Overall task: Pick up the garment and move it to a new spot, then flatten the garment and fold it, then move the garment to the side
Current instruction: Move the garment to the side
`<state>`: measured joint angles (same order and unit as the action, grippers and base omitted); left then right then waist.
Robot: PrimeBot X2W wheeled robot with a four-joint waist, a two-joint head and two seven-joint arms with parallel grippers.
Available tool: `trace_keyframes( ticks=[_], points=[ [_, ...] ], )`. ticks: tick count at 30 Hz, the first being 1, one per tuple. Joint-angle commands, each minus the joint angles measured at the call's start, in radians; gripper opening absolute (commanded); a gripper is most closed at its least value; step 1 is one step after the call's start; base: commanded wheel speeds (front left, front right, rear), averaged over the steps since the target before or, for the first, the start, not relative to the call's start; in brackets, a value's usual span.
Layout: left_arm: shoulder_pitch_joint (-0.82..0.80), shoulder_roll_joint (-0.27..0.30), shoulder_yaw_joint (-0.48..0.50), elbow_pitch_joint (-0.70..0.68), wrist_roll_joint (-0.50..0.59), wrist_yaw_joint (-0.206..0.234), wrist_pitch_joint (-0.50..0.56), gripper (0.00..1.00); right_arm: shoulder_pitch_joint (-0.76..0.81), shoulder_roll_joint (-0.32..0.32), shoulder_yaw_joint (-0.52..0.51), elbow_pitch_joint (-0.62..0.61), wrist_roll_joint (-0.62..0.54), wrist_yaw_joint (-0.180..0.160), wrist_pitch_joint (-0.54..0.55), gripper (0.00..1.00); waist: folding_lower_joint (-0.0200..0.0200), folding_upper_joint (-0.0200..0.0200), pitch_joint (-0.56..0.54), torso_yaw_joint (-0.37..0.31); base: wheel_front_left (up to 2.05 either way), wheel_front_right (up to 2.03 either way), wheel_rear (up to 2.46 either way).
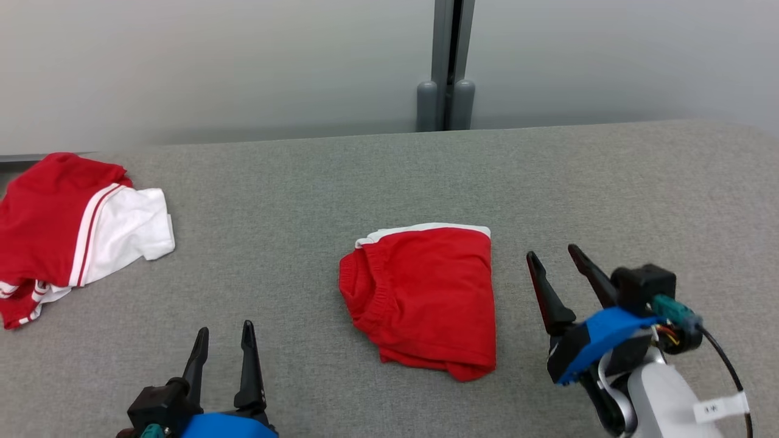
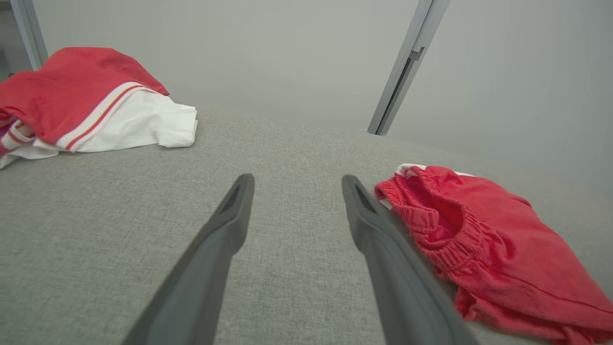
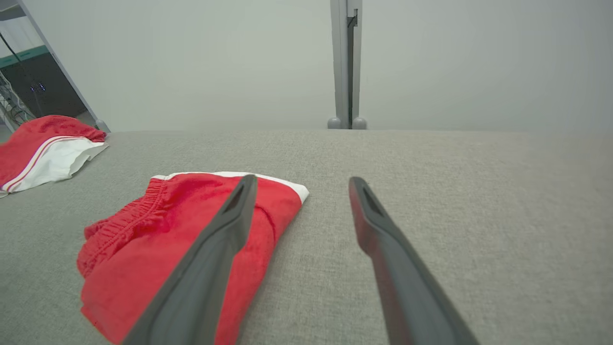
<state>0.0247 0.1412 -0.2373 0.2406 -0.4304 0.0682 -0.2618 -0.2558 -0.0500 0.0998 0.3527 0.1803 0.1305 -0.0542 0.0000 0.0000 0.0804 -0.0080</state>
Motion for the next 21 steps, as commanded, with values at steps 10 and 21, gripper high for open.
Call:
trace_keyframes(
  ticks=[10, 21],
  points=[
    [-0.044, -0.025, 0.009, 0.004, 0.011, -0.010, -0.004, 1.00, -0.156, -0.002, -0.061, 0.169, 0.002, 0.000, 0.340, 1.00, 0.0000, 0.0000, 0.059, 0.133, 0.00, 0.00, 0.00],
    [-0.031, -0.041, 0.033, -0.006, 0.040, -0.035, -0.004, 1.00, -0.186, -0.001, -0.083, 0.296, 0.062, 0.000, 0.455, 0.02, 0.0000, 0.0000, 0.086, 0.215, 0.00, 0.00, 0.00]
  ],
)
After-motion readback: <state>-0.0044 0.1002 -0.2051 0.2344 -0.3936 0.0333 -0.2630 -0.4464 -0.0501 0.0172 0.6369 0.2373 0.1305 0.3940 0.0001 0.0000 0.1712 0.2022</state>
